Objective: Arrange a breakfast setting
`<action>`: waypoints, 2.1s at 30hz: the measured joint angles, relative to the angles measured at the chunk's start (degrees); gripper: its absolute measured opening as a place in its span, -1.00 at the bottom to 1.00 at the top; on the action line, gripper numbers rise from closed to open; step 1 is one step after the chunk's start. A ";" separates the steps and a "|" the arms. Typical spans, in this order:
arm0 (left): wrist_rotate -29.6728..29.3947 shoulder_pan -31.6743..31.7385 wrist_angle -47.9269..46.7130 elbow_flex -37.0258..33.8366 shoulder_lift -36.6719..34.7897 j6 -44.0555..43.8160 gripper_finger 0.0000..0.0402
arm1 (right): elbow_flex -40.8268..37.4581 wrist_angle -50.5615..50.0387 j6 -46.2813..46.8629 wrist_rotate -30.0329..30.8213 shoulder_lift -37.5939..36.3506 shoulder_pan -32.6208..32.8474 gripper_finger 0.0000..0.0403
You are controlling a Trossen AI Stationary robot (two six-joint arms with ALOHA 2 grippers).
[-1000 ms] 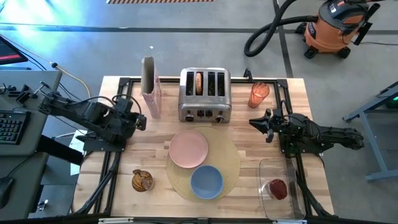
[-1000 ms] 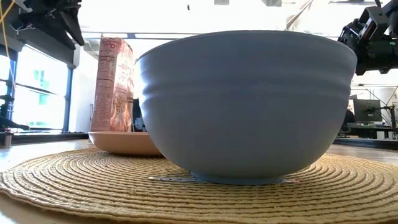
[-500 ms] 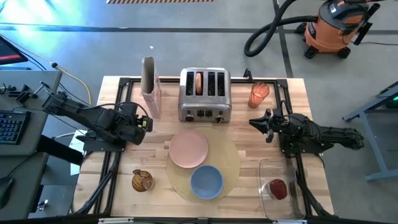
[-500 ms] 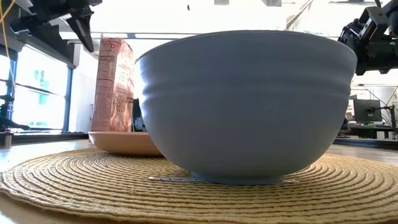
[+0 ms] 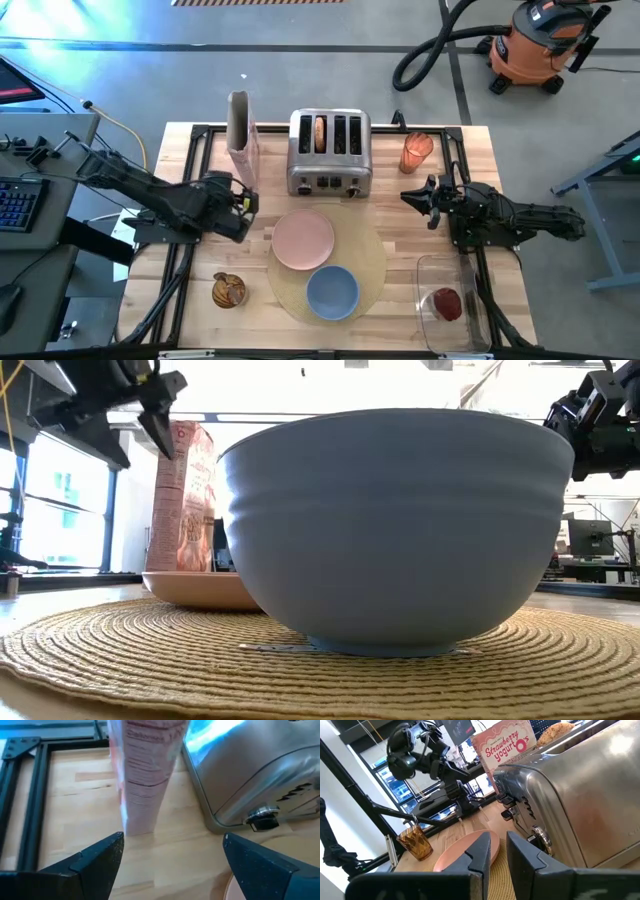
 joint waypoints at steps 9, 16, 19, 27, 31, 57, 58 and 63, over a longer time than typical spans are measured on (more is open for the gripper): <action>-3.07 0.00 9.96 -8.64 2.58 0.01 0.65 | 0.00 0.00 0.01 0.01 0.00 -0.01 -0.77; -7.03 0.02 18.14 -14.91 4.96 0.04 0.65 | -0.01 0.00 0.00 0.02 0.00 0.00 -0.77; -9.34 0.20 22.62 -17.58 6.05 0.09 0.65 | 0.00 0.00 -0.01 0.02 0.00 0.01 -0.77; -15.12 1.82 31.75 -22.95 9.62 -0.35 0.65 | 0.01 0.00 0.01 0.02 0.00 -0.01 -0.77; -18.59 3.20 34.05 -24.01 11.84 0.55 0.65 | -0.01 0.00 -0.01 0.00 0.00 0.01 -0.77; -31.42 12.55 42.45 -23.95 29.21 -5.49 0.65 | 0.01 0.00 -0.01 0.00 0.00 -0.01 -0.77; -31.90 12.85 42.48 -23.95 29.52 -5.56 0.65 | 0.01 0.00 -0.01 0.00 0.00 0.01 -0.77; -32.49 15.19 42.71 -23.95 30.93 -8.00 0.65 | 0.00 0.00 0.00 0.01 0.00 0.00 -0.77</action>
